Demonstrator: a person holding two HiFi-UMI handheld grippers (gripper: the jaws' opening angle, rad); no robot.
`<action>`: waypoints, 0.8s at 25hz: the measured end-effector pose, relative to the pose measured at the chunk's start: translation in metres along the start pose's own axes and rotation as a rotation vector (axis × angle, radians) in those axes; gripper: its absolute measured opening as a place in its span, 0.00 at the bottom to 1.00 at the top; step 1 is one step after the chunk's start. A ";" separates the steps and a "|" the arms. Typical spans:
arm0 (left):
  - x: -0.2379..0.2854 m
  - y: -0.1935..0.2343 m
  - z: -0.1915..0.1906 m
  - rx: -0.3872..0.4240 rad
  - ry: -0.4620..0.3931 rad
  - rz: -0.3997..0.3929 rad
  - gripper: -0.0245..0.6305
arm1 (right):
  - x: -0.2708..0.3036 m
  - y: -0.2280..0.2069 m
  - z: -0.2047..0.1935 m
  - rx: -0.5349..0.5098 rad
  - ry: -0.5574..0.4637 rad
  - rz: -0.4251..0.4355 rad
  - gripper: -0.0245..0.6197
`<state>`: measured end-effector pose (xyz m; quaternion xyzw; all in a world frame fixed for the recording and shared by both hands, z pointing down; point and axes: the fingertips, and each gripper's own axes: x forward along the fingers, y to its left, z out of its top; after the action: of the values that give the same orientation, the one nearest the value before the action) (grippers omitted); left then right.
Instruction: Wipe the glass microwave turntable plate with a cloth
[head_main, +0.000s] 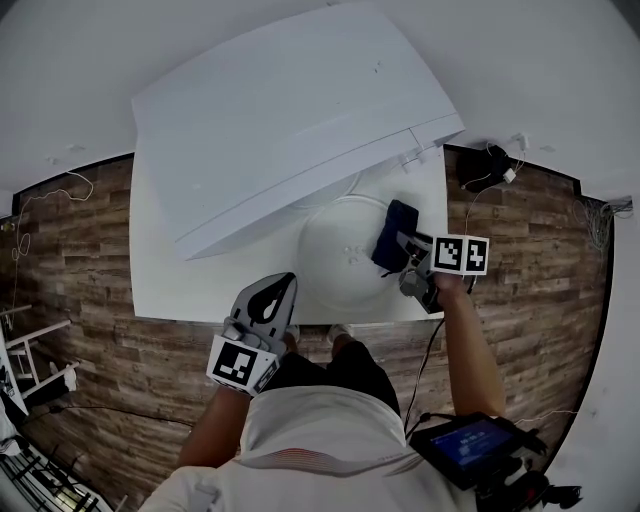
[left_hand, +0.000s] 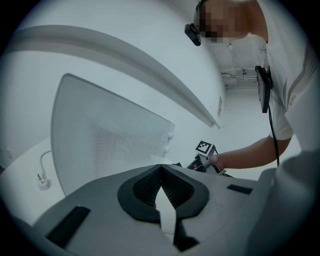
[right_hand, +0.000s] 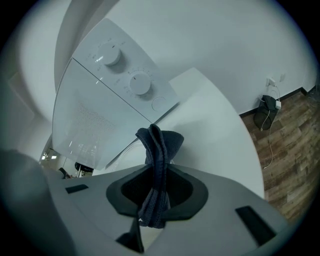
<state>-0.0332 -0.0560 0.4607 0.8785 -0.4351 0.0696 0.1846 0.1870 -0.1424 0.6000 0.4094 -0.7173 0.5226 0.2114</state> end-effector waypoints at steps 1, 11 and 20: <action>0.000 -0.001 0.000 0.000 0.001 -0.001 0.05 | -0.004 -0.003 0.000 -0.003 -0.002 -0.009 0.14; 0.002 -0.002 0.000 0.006 0.000 -0.008 0.05 | -0.025 -0.007 0.001 -0.043 -0.060 -0.039 0.14; -0.001 0.002 -0.004 0.001 0.005 0.006 0.05 | -0.047 0.121 -0.030 -0.133 -0.163 0.179 0.14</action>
<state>-0.0347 -0.0550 0.4645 0.8772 -0.4371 0.0725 0.1852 0.1127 -0.0835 0.5068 0.3698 -0.7991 0.4554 0.1315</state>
